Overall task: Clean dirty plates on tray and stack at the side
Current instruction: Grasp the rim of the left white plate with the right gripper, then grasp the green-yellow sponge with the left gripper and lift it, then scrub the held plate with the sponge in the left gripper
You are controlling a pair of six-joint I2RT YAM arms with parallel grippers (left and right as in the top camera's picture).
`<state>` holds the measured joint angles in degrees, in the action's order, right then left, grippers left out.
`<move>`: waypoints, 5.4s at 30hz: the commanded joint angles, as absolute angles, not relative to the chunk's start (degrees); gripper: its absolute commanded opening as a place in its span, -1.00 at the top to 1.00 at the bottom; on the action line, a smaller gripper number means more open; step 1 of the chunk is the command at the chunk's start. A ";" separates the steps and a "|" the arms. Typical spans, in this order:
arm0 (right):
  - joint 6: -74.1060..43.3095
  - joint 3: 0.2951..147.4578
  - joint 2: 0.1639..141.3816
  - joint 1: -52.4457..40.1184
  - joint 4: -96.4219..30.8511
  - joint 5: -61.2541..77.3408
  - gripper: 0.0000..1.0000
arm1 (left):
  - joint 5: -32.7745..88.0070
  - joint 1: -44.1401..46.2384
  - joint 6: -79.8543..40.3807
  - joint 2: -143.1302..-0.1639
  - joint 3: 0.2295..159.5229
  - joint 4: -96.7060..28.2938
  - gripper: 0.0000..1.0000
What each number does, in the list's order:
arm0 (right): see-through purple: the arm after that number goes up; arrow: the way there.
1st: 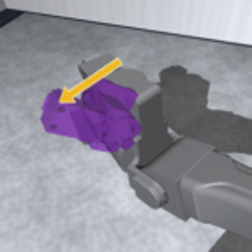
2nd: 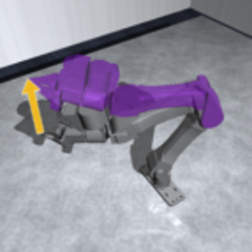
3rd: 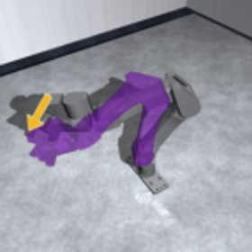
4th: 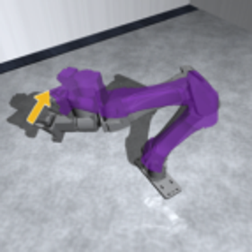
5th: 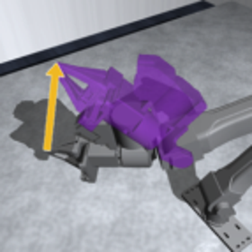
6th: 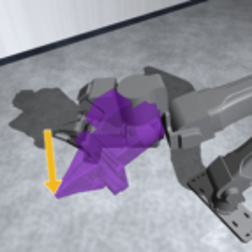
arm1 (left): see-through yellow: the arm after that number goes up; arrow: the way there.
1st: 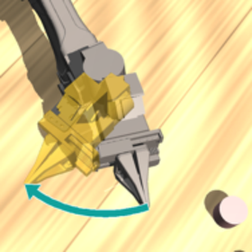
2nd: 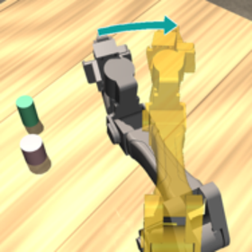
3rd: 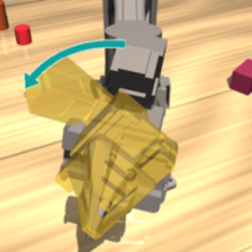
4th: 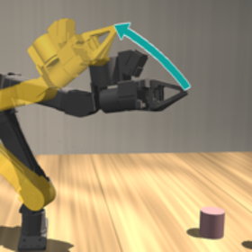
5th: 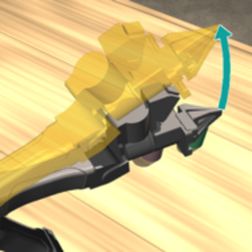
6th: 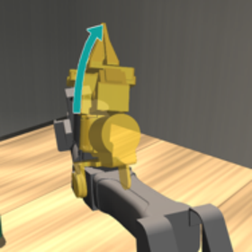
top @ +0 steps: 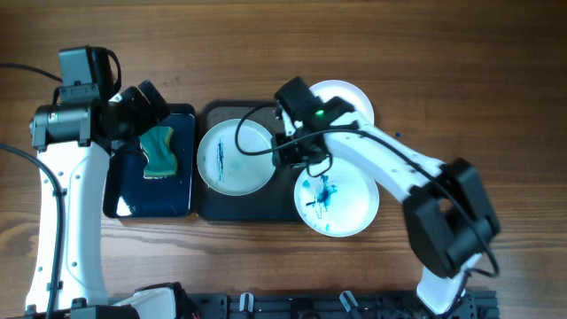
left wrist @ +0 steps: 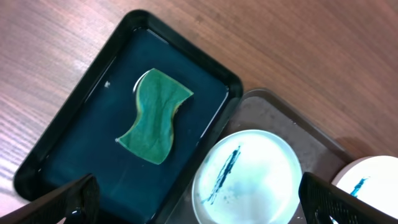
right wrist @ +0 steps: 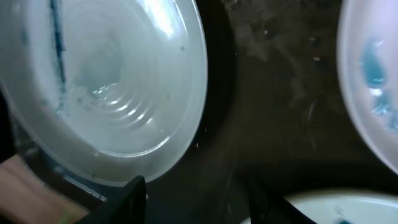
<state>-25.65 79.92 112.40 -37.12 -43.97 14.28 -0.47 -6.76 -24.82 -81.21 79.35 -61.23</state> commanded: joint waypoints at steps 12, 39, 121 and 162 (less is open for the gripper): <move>-34.68 81.14 116.92 -37.65 -34.79 8.97 0.42 | -3.57 -6.94 -25.96 -85.19 78.52 -62.89 -0.96; -32.99 81.08 121.51 -37.67 -30.96 10.20 0.92 | -8.51 -6.87 -24.36 -97.91 77.71 -63.77 -0.57; -28.97 79.15 121.51 -32.84 -31.88 23.16 0.92 | -5.37 12.80 -30.70 -110.43 68.99 -55.51 0.92; -31.44 79.15 121.51 -29.82 -36.49 20.78 0.92 | 20.62 19.40 -25.98 -110.48 67.37 -31.07 0.92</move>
